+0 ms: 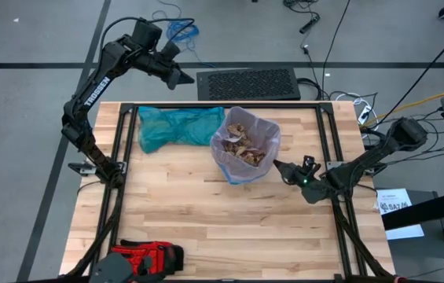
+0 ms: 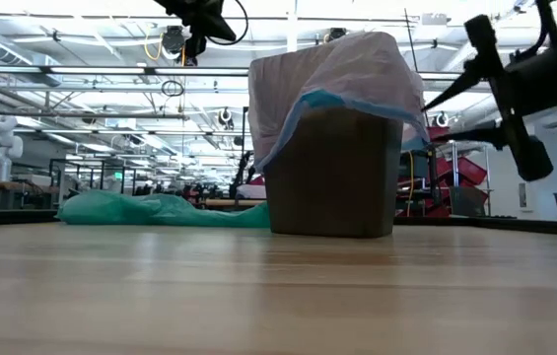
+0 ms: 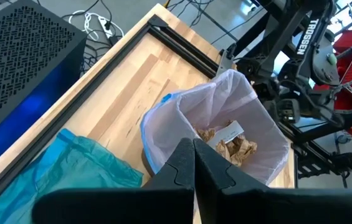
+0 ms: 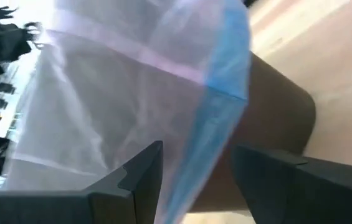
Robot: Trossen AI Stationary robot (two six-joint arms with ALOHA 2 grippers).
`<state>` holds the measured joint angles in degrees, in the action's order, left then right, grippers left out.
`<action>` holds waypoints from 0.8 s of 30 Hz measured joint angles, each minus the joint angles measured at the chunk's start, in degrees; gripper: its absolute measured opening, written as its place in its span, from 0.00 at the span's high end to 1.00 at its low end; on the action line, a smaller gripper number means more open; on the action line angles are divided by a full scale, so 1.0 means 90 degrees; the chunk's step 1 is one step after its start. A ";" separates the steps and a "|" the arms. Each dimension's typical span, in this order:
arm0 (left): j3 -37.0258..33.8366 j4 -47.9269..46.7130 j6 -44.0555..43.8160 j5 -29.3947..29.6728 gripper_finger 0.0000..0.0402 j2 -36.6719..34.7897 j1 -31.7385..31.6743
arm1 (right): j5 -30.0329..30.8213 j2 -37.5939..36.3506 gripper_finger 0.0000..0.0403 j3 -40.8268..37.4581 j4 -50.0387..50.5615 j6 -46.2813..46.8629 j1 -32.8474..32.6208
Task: Place trash/remove bag and relplace
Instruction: Remove the pink trash bag from the trash bin
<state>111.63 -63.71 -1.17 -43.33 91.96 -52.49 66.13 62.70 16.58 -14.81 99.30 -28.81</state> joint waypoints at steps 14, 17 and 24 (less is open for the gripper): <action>0.0000 -0.0004 0.0061 0.0002 1.00 0.0000 0.0000 | 0.0114 0.1222 0.66 0.0000 -0.1298 0.0271 0.0291; 0.0000 -0.0004 0.0061 0.0002 1.00 -0.0002 0.0000 | 0.0431 0.1267 0.86 0.0002 -0.2440 -0.0876 0.0327; 0.0002 -0.0004 0.0062 0.0002 1.00 0.0000 0.0000 | 0.0483 0.1236 1.00 0.0284 -0.5874 -0.4939 0.0311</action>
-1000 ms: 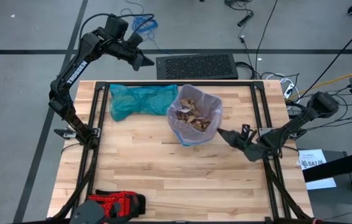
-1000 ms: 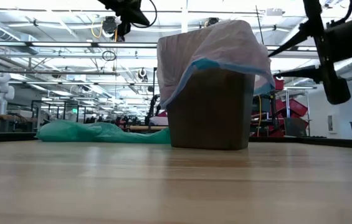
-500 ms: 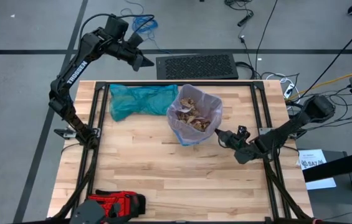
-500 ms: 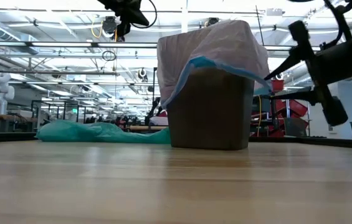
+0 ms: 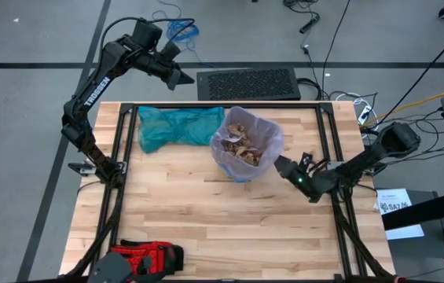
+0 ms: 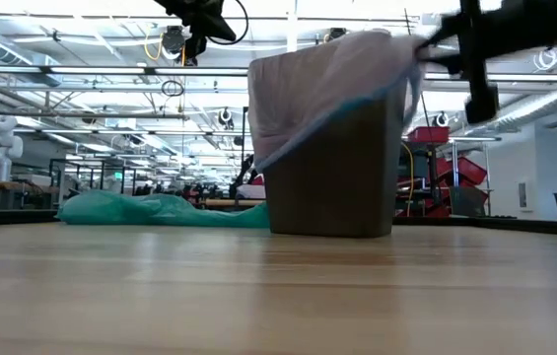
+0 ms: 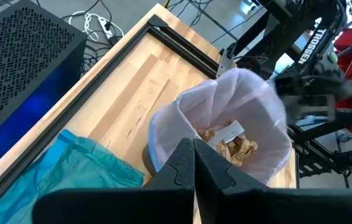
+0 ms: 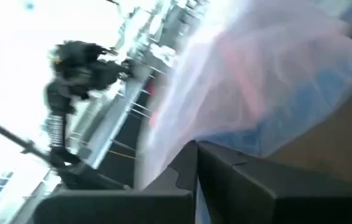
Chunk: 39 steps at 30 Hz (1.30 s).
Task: Place trash/remove bag and relplace
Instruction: Remove the pink trash bag from the trash bin
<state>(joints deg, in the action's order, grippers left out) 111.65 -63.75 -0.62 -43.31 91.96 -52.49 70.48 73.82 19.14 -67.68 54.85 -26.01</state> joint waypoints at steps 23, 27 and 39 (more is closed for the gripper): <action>0.0003 -0.0633 0.0121 0.1061 1.00 -0.0280 0.0640 | -0.2941 -0.0138 1.00 0.6458 1.0767 -0.0347 0.1520; 0.0003 -0.0711 -0.0044 0.1069 1.00 -0.0511 0.0773 | -0.4891 0.0346 1.00 0.7664 1.2920 -0.0154 0.2269; -0.0563 -0.1112 -0.1804 0.1586 1.00 -0.1688 0.1870 | -0.6382 0.1085 1.00 0.9401 1.4124 -0.1853 0.3378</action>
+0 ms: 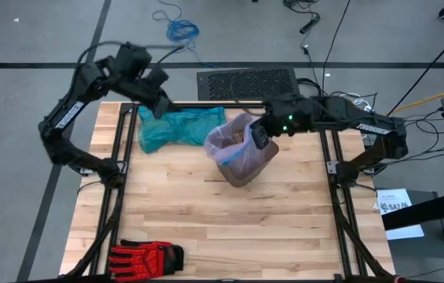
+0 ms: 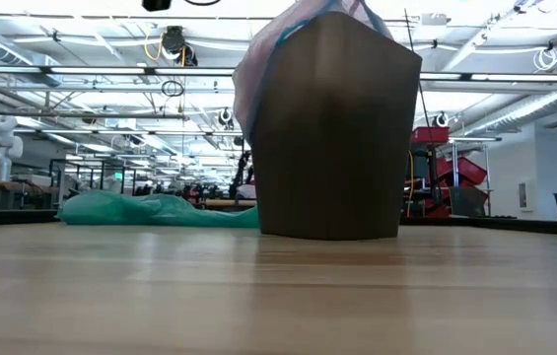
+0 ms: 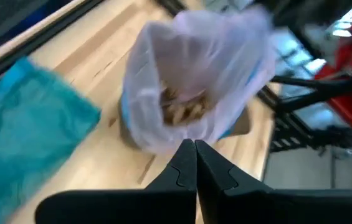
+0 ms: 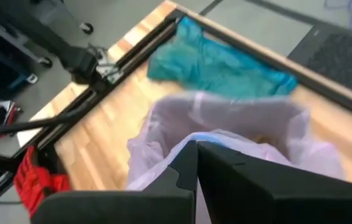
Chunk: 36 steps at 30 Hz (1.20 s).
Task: Place trash/remove bag and relplace
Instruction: Remove the pink trash bag from the trash bin
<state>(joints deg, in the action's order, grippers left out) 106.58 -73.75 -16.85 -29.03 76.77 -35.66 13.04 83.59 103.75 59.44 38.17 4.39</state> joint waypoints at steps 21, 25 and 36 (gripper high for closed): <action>-0.7565 1.2274 -0.6000 0.0718 1.00 -0.2358 0.1942 | -0.0469 -0.0017 1.00 0.0284 -0.1348 -0.0543 0.0562; -0.6946 1.2290 -0.4035 0.0549 1.00 -0.2409 0.2066 | -0.0449 -0.0017 1.00 0.0284 -0.1600 -0.0542 0.0718; -0.4384 0.5460 0.0367 0.2300 1.00 -0.1923 0.2681 | 0.0028 -0.0017 1.00 0.0281 -0.1852 -0.0784 0.0935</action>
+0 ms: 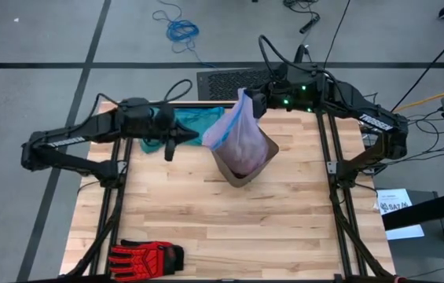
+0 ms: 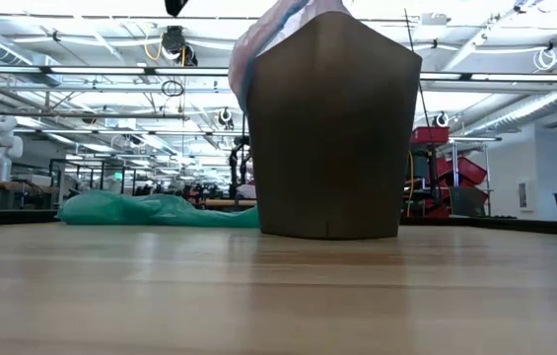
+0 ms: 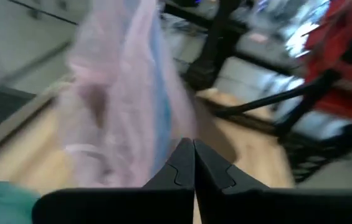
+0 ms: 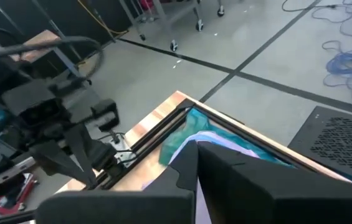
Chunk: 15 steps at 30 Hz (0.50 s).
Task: Place trash/remove bag and relplace
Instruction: Remove the pink trash bag from the trash bin
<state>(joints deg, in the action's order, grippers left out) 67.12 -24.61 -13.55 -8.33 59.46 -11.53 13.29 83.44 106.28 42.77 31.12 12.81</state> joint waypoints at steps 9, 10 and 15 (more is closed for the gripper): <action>0.0133 -0.0028 0.0436 0.1106 1.00 0.0722 0.0928 | 0.0021 0.0000 1.00 -0.0002 0.0006 -0.0324 0.0082; 0.0133 -0.0026 0.0485 0.1110 1.00 0.0870 0.1030 | 0.0021 0.0000 1.00 -0.0002 0.0005 -0.0410 0.0082; 0.0190 -0.0003 0.0782 0.1792 1.00 0.1579 0.1414 | -0.0006 0.0000 1.00 -0.0002 -0.0011 -0.0751 0.0082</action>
<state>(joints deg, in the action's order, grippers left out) 68.83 -24.64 -6.51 7.79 73.68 1.19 13.24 83.44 106.26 42.68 24.37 13.54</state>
